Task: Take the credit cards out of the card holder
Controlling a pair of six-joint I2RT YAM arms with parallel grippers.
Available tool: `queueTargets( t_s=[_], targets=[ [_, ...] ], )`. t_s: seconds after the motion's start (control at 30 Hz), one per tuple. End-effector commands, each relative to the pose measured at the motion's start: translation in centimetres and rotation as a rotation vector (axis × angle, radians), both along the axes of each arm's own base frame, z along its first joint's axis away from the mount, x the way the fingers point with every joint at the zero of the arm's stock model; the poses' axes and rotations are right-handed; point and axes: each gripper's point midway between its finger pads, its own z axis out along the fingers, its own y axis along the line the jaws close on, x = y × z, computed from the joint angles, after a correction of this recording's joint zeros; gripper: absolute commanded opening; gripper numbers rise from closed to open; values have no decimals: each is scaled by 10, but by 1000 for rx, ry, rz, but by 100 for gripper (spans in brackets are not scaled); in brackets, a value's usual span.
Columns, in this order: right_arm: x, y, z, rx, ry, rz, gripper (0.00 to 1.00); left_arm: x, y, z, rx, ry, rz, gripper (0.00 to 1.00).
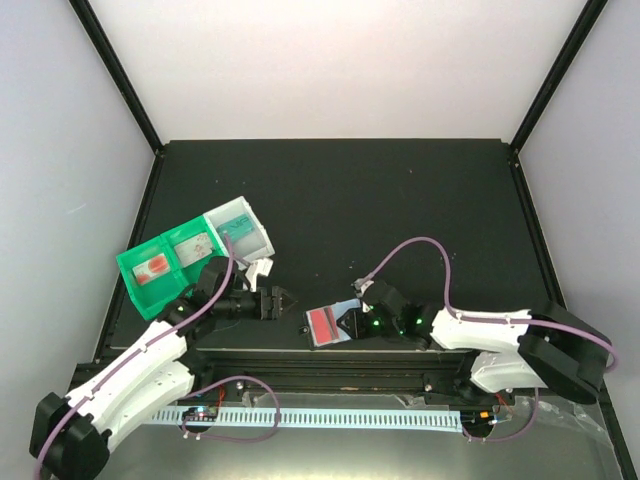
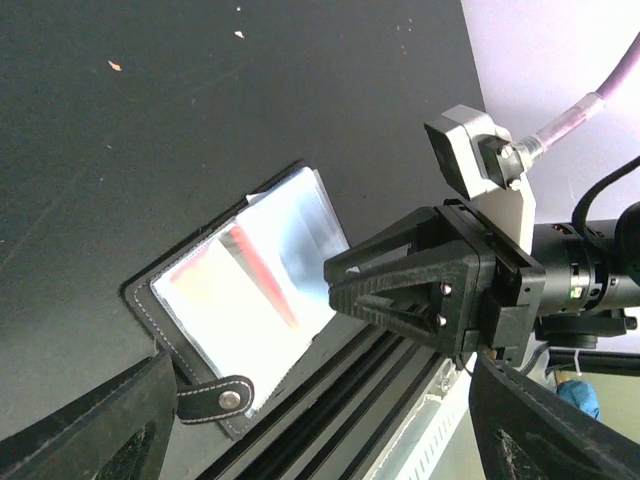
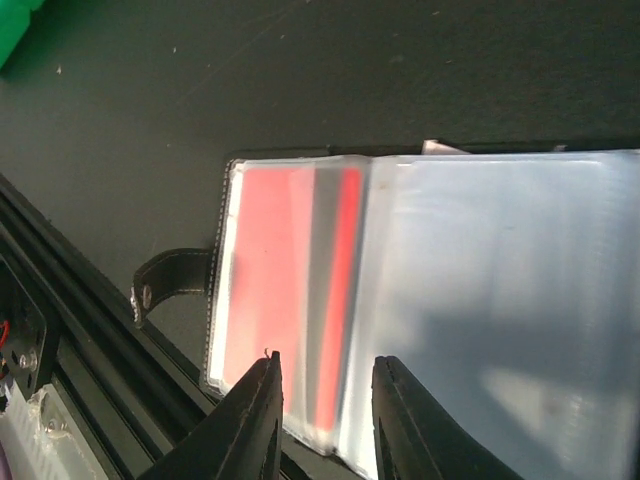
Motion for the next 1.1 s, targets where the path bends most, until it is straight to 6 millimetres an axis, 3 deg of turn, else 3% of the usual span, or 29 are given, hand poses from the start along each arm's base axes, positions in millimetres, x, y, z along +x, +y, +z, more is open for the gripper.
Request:
queueTargets(
  t_s=[0.0, 0.2, 0.4, 0.57, 0.73, 0.93, 1.07],
  targets=[
    [1, 26, 12, 56, -7, 41, 26, 6, -15, 2, -70, -16, -12, 81],
    [-2, 41, 1, 29, -6, 65, 26, 5, -23, -12, -88, 25, -34, 76],
    [4, 28, -31, -105, -19, 25, 22, 4, -26, -33, -113, 79, -22, 67],
    [5, 28, -36, -182, -29, 26, 21, 3, -28, -42, -126, 125, -15, 60],
    [7, 23, -44, -223, -18, 1, 10, 4, -31, -42, -130, 139, -24, 54],
    [8, 18, -41, -211, -25, -29, 8, 5, -32, -49, -138, 161, -13, 59],
    [5, 27, -18, -105, -35, -13, 12, 5, -34, -50, -149, 167, -22, 56]
  ],
)
